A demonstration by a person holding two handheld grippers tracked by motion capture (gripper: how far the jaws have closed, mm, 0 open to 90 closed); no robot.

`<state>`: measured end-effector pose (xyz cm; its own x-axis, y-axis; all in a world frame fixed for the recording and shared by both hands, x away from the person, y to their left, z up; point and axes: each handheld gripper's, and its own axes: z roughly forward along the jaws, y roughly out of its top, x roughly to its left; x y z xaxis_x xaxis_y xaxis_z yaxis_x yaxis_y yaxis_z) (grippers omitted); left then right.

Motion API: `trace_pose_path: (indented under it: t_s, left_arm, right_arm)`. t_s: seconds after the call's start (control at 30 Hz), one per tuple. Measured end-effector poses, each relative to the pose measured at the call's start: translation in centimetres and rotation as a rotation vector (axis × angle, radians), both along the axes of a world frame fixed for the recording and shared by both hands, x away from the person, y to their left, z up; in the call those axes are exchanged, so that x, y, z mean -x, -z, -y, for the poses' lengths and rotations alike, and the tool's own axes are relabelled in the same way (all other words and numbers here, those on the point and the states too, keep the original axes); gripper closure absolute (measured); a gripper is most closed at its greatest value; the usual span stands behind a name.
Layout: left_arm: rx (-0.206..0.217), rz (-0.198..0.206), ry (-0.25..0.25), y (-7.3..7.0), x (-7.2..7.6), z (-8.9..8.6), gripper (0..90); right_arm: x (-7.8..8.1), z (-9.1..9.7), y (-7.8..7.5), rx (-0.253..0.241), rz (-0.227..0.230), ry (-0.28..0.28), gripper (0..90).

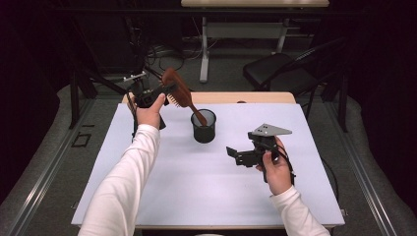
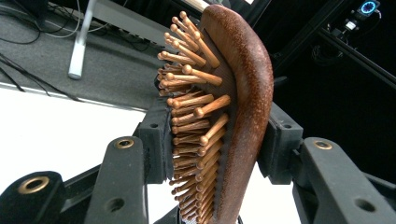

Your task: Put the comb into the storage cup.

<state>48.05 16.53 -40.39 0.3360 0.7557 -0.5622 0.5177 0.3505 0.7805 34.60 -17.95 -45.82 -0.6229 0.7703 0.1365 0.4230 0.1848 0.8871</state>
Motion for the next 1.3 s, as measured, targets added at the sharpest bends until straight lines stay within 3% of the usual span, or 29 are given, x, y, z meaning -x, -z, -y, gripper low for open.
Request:
trace_pose_path:
  t_s: [0.77,1.3]
  left_arm:
    - [0.003,-0.035,0.033,1.8,-0.2,1.5,53.2]
    - [0.010,-0.049,0.021,2.8,-0.4,1.9,53.2]
  right_arm:
    - [0.0,0.1,0.0,-0.002,-0.003,0.000,2.7]
    - [0.0,0.1,0.0,-0.001,-0.002,0.000,3.2]
